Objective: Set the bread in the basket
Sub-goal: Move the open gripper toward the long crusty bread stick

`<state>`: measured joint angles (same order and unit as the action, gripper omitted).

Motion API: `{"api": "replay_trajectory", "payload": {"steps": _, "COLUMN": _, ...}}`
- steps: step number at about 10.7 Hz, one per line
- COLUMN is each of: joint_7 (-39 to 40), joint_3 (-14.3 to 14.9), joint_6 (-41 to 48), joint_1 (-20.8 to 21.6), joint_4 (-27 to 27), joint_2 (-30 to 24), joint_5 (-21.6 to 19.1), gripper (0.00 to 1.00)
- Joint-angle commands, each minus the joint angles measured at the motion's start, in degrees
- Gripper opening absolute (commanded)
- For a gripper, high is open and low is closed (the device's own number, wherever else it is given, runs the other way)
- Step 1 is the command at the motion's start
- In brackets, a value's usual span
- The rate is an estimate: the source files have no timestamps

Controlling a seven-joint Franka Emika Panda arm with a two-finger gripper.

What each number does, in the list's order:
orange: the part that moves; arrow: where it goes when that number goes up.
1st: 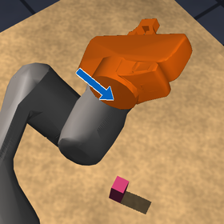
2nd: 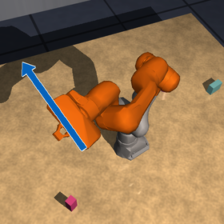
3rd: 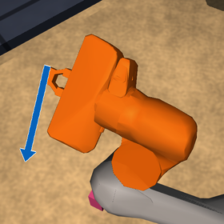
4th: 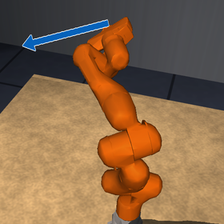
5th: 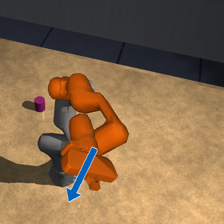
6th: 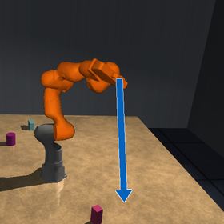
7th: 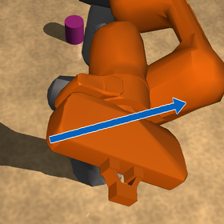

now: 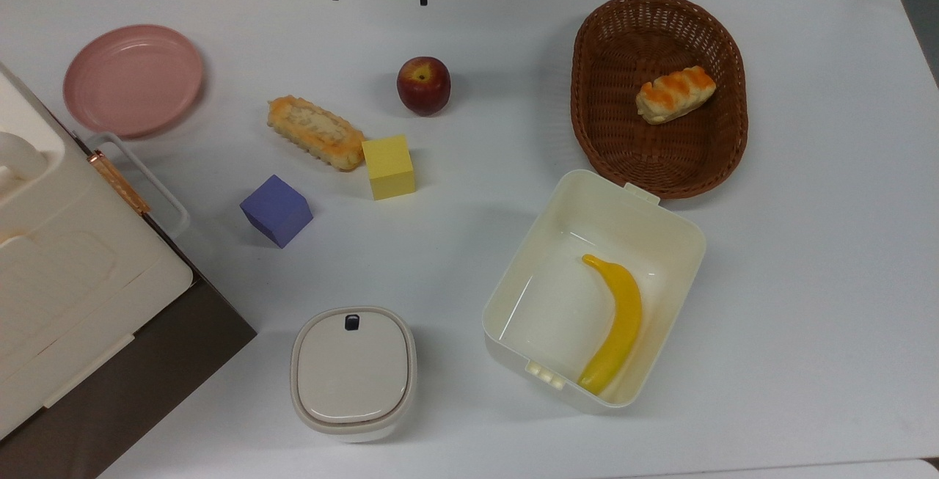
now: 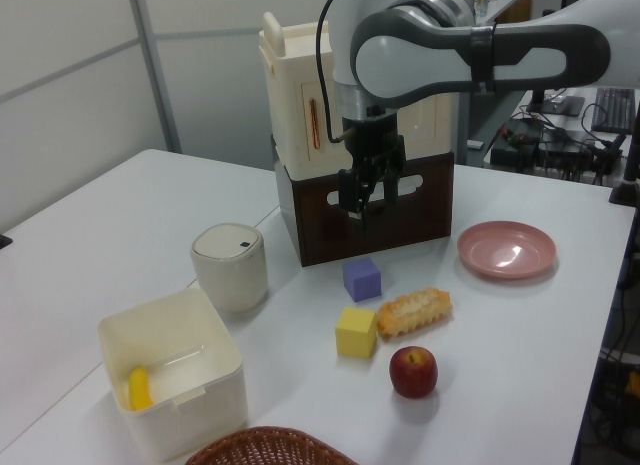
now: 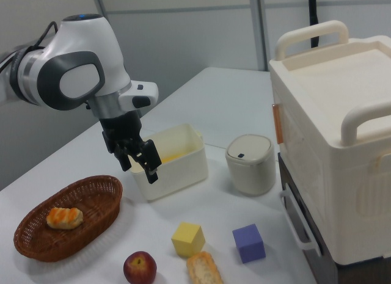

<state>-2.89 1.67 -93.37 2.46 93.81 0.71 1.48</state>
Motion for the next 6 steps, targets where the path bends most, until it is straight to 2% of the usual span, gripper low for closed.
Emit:
{"api": "replay_trajectory", "payload": {"steps": 1, "joint_7": 0.96, "joint_3": 0.0, "joint_6": -2.86, "joint_1": 0.18, "joint_4": 1.11, "joint_2": 0.25, "joint_5": 0.98, "gripper": 1.0}}
{"api": "replay_trajectory", "payload": {"steps": 6, "joint_7": 1.04, "joint_3": 0.09, "joint_6": -3.31, "joint_1": 0.18, "joint_4": 0.93, "joint_2": 0.87, "joint_5": 0.98, "gripper": 1.0}}
